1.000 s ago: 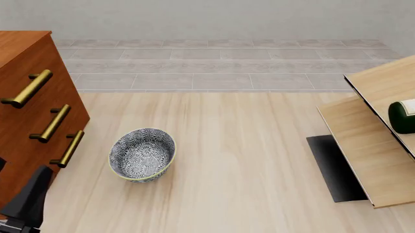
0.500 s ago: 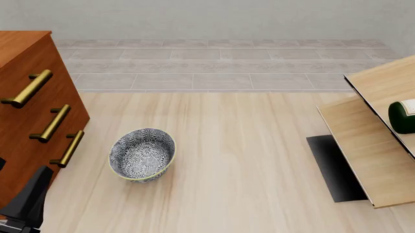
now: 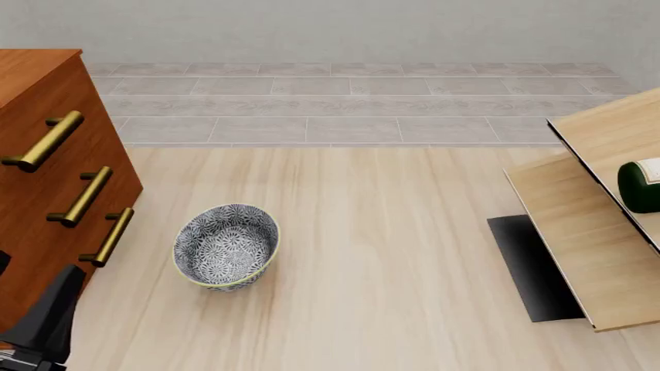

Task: Put the wine bottle on the wine rack.

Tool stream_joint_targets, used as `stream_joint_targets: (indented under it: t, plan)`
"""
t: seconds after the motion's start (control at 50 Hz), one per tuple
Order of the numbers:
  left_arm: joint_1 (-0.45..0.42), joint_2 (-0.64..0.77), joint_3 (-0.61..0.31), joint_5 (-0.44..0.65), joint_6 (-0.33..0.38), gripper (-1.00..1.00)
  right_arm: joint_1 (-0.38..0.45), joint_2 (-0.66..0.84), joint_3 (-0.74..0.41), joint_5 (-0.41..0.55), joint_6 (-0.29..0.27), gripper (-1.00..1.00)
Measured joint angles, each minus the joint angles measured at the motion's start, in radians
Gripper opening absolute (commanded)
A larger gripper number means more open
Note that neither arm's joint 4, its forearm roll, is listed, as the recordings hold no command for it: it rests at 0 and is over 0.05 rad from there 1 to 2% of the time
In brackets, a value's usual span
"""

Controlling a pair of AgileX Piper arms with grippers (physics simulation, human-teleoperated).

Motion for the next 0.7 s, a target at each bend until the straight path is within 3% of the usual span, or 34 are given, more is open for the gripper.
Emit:
stream_joint_targets:
  t: [0.28,0.7]
  plan:
    - [0.008,0.0,0.003,-0.002,-0.004,1.0,0.155,-0.114,0.102,-0.057,-0.11,1.0]
    - [0.021,0.0,0.0,-0.01,-0.008,1.0,0.403,-0.363,0.392,-0.172,-0.292,1.0]
